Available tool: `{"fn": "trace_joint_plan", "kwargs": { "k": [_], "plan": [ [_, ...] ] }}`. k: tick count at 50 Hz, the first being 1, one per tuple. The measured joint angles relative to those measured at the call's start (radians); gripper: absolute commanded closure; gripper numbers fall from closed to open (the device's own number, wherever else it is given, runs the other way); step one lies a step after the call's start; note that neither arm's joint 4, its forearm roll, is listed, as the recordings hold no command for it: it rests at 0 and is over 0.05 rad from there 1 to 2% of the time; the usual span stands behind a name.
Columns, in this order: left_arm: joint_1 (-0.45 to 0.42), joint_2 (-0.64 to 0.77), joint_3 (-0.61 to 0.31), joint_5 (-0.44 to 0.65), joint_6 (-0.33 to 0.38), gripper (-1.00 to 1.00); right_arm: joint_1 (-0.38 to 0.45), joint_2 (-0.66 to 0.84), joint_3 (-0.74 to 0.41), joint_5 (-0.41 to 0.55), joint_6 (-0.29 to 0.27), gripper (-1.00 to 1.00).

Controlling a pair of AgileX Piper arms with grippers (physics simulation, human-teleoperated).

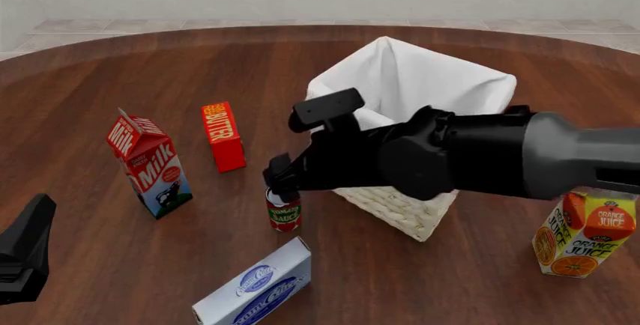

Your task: Pick up the tomato sauce, and put it in the basket.

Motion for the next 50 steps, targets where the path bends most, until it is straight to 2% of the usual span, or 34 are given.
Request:
{"fn": "trace_joint_plan", "kwargs": {
  "k": [50],
  "plan": [
    [0.0, 0.0, 0.0, 0.0, 0.0, -1.0, -0.006, 0.171, -0.055, -0.03, 0.031, -1.0]
  ]
}}
